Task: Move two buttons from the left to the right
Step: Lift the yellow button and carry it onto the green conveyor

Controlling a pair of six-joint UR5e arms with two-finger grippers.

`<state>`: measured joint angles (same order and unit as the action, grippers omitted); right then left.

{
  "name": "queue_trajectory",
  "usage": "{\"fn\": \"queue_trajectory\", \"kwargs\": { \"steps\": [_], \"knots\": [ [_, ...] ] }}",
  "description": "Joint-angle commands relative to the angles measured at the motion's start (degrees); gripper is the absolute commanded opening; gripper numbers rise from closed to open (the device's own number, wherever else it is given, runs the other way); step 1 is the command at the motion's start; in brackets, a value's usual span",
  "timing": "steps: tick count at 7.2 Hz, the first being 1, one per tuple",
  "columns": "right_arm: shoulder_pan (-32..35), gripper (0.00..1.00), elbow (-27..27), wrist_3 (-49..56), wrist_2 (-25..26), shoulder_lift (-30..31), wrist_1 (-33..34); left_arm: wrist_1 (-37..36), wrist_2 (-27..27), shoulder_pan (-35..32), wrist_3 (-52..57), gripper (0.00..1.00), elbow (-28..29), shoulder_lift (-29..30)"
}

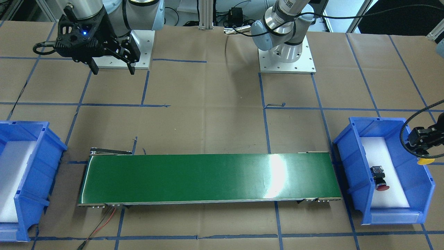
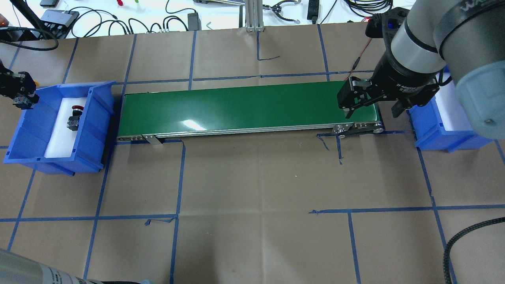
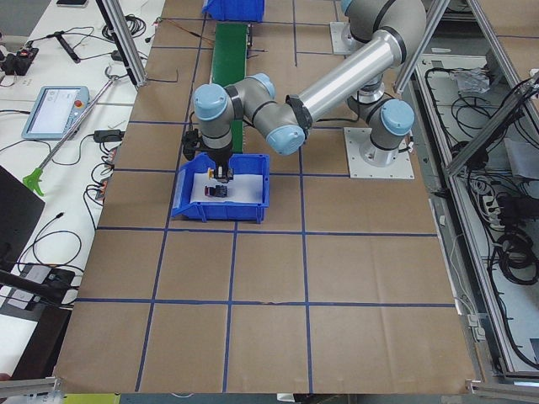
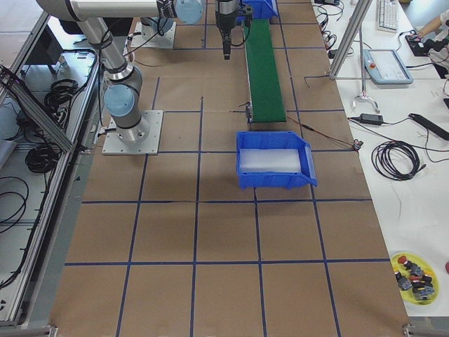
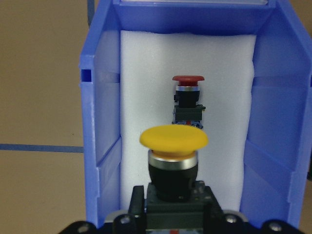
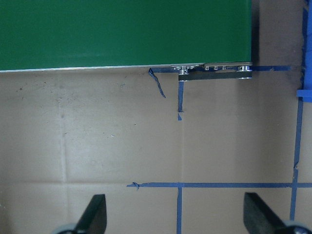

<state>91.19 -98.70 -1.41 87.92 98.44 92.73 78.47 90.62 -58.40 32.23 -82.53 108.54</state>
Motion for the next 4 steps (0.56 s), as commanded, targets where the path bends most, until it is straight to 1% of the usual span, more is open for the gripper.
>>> {"fn": "queue_trajectory", "kwargs": {
  "steps": [1, 2, 3, 4],
  "knots": [
    [0.0, 1.00, 0.0, 0.0, 0.1, 0.0, 0.0, 1.7, 0.3, -6.8, -3.5, 0.06, 2.3, -0.8],
    [0.0, 1.00, 0.0, 0.0, 0.0, 0.0, 0.1, 1.6, 0.1, -8.6, -4.2, 0.06, 2.3, -0.6],
    [0.0, 1.00, 0.1, 0.0, 0.0, 0.0, 0.1, 1.6, 0.0, -11.6, -7.8, 0.06, 2.3, 0.0],
    [0.0, 1.00, 0.0, 0.0, 0.1, 0.0, 0.0, 1.1, 0.4, -16.2, -11.6, 0.06, 2.0, 0.5]
  ]
}}
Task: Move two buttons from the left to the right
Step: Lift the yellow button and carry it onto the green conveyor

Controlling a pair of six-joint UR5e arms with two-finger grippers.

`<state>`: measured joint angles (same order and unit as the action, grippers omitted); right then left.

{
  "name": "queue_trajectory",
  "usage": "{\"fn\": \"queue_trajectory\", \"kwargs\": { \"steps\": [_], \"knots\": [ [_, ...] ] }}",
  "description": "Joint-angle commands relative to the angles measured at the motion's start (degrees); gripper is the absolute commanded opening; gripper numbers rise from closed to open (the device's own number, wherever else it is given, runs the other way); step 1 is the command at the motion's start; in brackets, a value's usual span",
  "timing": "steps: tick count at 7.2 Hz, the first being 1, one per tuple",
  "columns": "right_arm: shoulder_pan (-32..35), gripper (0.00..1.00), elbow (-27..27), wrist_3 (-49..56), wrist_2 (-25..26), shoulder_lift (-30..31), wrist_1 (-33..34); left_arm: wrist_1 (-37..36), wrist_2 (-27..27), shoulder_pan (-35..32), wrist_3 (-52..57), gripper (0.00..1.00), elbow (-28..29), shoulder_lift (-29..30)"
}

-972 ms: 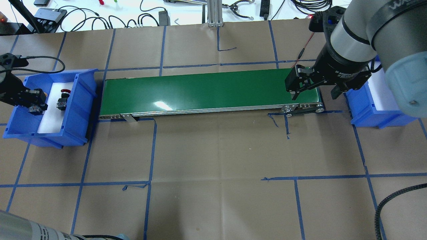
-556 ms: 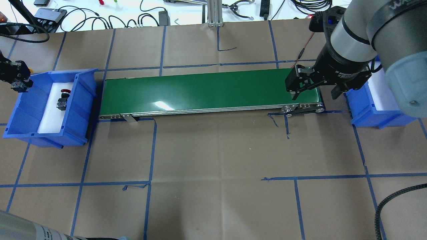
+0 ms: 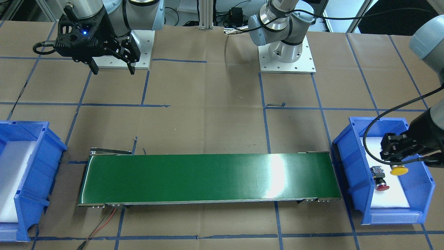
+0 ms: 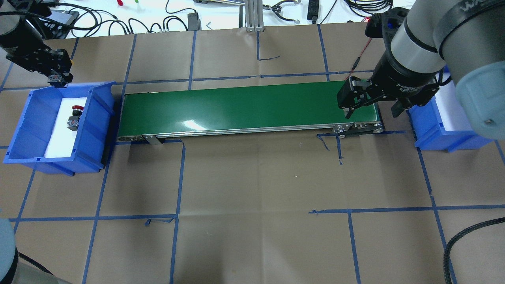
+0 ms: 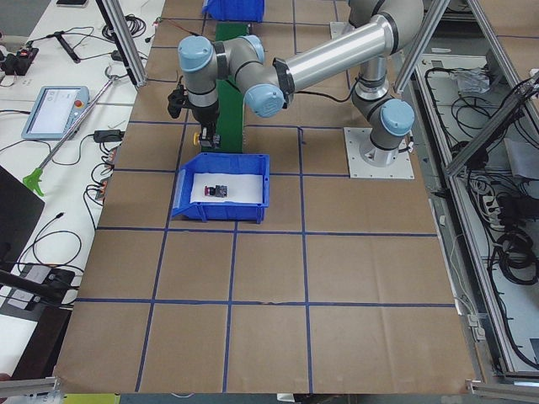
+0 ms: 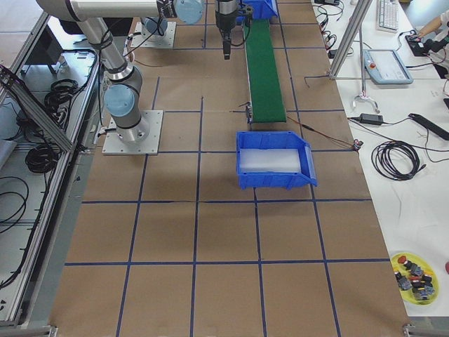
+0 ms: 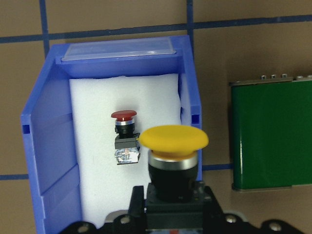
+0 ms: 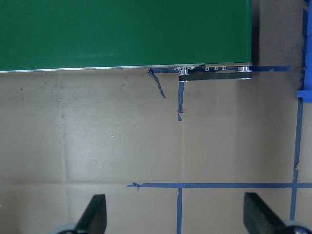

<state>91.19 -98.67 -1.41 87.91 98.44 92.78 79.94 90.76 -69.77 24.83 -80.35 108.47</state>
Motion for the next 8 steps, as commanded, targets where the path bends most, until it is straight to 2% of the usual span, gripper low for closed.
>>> {"fn": "queue_trajectory", "kwargs": {
  "steps": [1, 2, 4, 7, 8],
  "knots": [
    [0.0, 1.00, 0.0, 0.0, 0.0, 0.0, -0.1, -0.9, 3.0, -9.1, -6.9, 0.06, -1.1, 1.4],
    [0.0, 1.00, 0.0, 0.0, 0.1, 0.0, -0.1, -2.1, 3.1, -12.4, -12.1, 0.06, -1.2, 3.4],
    [-0.1, 1.00, 0.0, 0.0, 0.0, 0.0, -0.1, -5.7, 2.9, -15.3, -14.4, 0.06, -2.8, 7.8],
    [0.0, 1.00, 0.0, 0.0, 0.0, -0.1, 0.0, -14.2, 2.7, -15.4, -15.3, 0.06, -10.0, 8.2],
    [0.0, 1.00, 0.0, 0.0, -0.1, -0.1, 0.0, -14.3, 2.7, -15.4, -15.3, 0.06, -10.4, 8.2]
  ]
}}
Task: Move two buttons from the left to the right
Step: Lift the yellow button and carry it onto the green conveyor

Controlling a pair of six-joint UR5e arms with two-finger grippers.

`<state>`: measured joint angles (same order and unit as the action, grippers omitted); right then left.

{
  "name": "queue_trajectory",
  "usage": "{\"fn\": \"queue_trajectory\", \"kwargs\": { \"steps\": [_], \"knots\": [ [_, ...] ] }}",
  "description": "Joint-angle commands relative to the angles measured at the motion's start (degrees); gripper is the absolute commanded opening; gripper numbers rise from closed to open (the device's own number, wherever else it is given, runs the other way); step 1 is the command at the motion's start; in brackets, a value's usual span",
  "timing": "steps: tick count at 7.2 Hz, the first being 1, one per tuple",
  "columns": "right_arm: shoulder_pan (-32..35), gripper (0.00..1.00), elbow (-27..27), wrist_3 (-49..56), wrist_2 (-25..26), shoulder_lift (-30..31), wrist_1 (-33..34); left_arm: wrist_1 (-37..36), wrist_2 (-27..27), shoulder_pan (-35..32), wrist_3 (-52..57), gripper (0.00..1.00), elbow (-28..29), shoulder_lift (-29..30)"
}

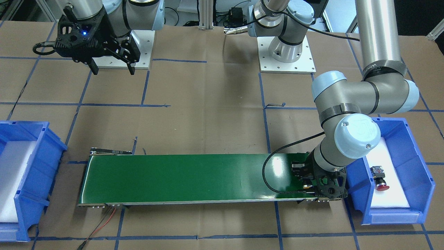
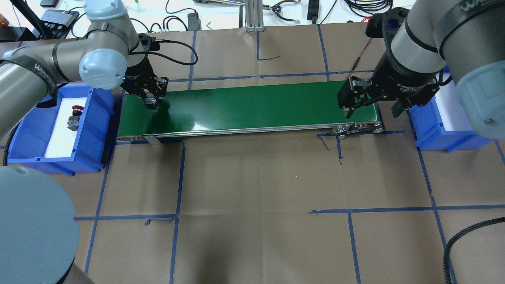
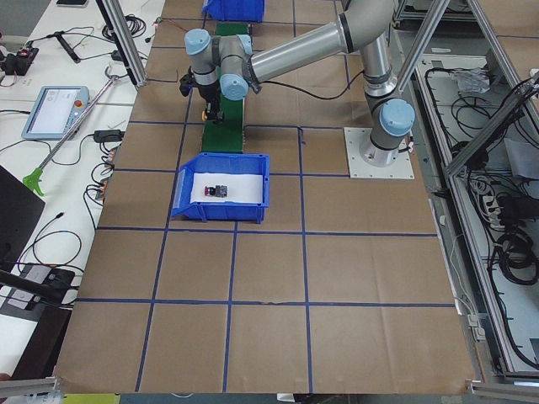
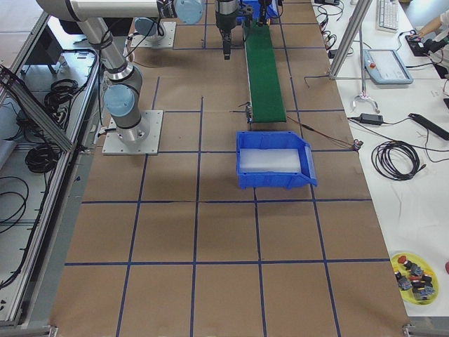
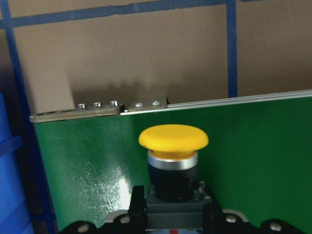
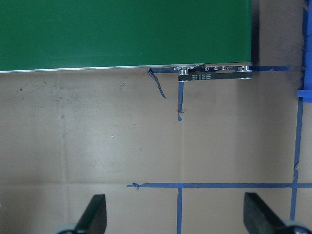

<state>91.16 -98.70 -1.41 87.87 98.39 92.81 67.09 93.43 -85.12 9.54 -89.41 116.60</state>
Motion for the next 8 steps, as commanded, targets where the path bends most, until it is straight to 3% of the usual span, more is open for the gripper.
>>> {"fn": "queue_trajectory", "kwargs": {
  "steps": [1, 3, 4, 5, 8],
  "knots": [
    [0.0, 1.00, 0.0, 0.0, 0.0, 0.0, 0.0, -1.4, 0.0, 0.0, -0.1, 0.06, -1.6, 0.0],
    [0.2, 1.00, 0.0, 0.0, -0.1, 0.0, 0.0, -1.4, 0.0, 0.0, -0.3, 0.07, -1.7, 0.1],
    [0.1, 1.00, 0.0, 0.0, -0.2, 0.0, 0.1, -1.4, 0.1, 0.0, -0.3, 0.38, -2.2, 0.1],
    [0.1, 1.00, 0.0, 0.0, -0.1, 0.0, 0.0, -2.1, 0.2, 0.0, -0.8, 0.99, -3.0, 0.0],
    [0.1, 1.00, 0.0, 0.0, -0.2, 0.0, 0.0, -0.9, 0.7, 0.1, -1.0, 1.00, -1.0, -1.8]
  ]
}}
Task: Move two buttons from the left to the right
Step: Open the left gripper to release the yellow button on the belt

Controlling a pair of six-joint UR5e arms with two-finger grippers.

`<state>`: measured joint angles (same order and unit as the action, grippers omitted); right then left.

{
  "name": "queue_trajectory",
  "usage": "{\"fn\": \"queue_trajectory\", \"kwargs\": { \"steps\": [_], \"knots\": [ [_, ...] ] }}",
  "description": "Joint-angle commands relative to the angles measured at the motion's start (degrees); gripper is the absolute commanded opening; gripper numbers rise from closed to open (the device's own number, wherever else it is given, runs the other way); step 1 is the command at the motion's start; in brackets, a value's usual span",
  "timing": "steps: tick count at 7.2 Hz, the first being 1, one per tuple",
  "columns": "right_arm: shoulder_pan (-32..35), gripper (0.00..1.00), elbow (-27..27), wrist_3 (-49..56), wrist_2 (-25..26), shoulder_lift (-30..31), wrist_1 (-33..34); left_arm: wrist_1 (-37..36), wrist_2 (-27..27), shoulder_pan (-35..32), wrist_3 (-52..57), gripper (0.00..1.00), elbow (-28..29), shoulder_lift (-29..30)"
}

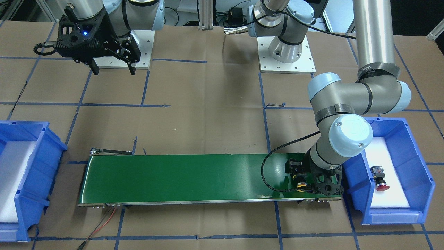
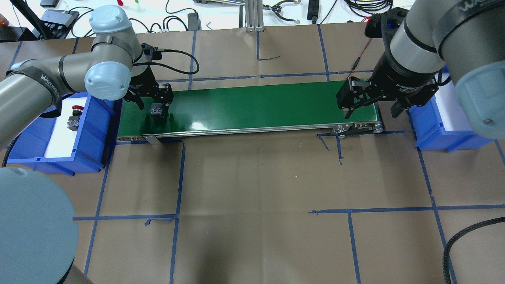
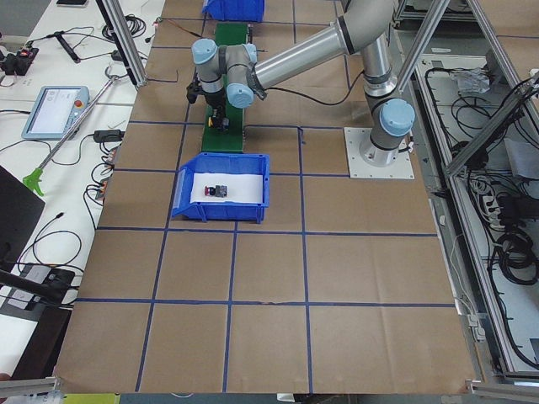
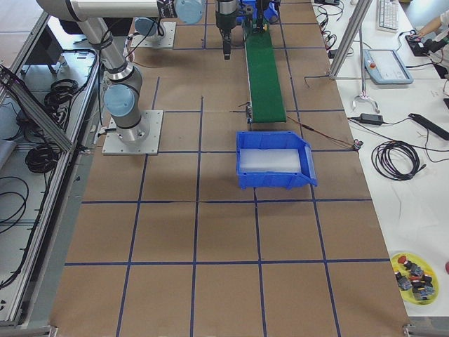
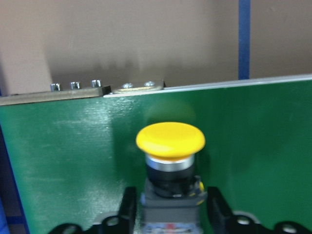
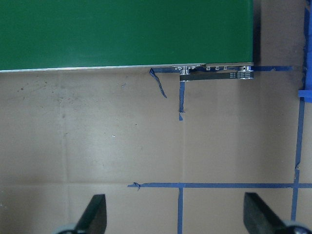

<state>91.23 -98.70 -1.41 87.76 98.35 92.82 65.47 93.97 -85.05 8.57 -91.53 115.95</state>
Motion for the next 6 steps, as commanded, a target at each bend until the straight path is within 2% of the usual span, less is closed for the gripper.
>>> {"fn": "queue_trajectory", "kwargs": {
  "steps": [1, 4, 6],
  "knots": [
    [0.0, 1.00, 0.0, 0.0, 0.0, 0.0, 0.0, 3.1, 0.1, 0.6, 0.0, 1.00, 2.5, -3.4],
    [-0.1, 1.00, 0.0, 0.0, 0.0, 0.0, 0.0, 18.3, 0.0, 1.0, 0.1, 1.00, 12.9, -7.7],
    [-0.1, 1.00, 0.0, 0.0, 0.0, 0.0, 0.0, 20.9, -0.1, 1.9, 0.7, 1.00, 14.8, -8.3]
  ]
}}
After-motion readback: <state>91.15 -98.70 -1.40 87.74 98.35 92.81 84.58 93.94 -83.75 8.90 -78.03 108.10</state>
